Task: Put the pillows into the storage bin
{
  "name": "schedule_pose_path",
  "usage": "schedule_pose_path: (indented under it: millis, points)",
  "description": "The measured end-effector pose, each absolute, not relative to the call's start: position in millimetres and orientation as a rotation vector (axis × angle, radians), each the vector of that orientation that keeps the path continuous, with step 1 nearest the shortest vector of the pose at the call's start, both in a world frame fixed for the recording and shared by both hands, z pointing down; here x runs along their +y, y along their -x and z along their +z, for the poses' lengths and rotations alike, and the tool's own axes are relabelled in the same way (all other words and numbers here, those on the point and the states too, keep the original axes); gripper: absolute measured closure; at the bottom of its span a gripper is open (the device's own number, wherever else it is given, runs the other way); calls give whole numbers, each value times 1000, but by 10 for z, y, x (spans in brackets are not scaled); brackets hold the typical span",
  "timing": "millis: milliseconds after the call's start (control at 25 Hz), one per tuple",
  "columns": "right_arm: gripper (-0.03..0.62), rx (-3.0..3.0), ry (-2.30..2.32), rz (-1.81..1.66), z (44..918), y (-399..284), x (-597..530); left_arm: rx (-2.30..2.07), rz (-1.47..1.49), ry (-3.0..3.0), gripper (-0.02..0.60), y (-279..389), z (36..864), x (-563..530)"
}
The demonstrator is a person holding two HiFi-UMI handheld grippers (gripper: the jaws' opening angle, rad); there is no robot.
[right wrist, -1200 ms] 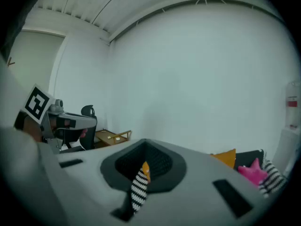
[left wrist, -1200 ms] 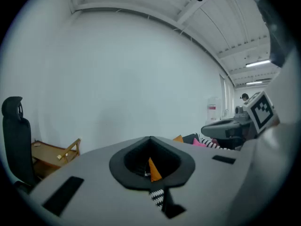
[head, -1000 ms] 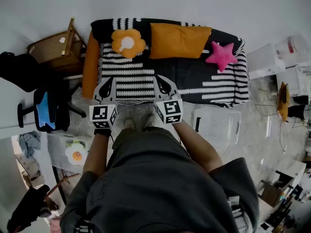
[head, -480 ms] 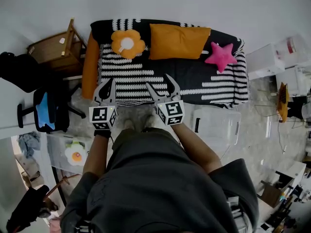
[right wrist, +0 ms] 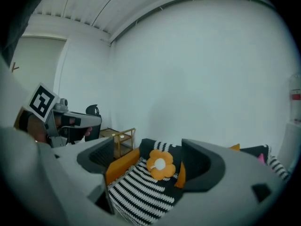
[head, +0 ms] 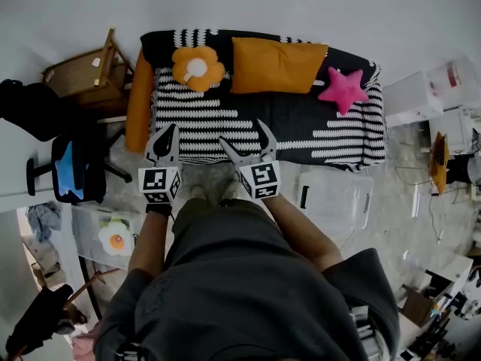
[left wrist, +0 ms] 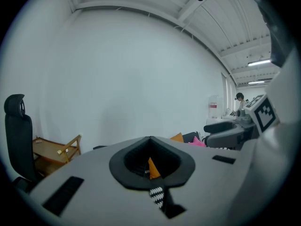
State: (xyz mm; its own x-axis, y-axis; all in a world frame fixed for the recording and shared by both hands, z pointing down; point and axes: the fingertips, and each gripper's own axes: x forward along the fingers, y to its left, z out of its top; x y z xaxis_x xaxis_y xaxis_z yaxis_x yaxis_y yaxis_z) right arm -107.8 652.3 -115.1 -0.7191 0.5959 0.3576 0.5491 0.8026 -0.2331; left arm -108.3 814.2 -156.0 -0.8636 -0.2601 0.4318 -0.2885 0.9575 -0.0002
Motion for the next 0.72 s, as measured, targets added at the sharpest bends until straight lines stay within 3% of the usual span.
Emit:
schedule_pose_path:
  millis: [720]
  points:
    - [161,-2554,875,107,-841,1739,6773,-2666,56,-340,581,1491,-1270,8334]
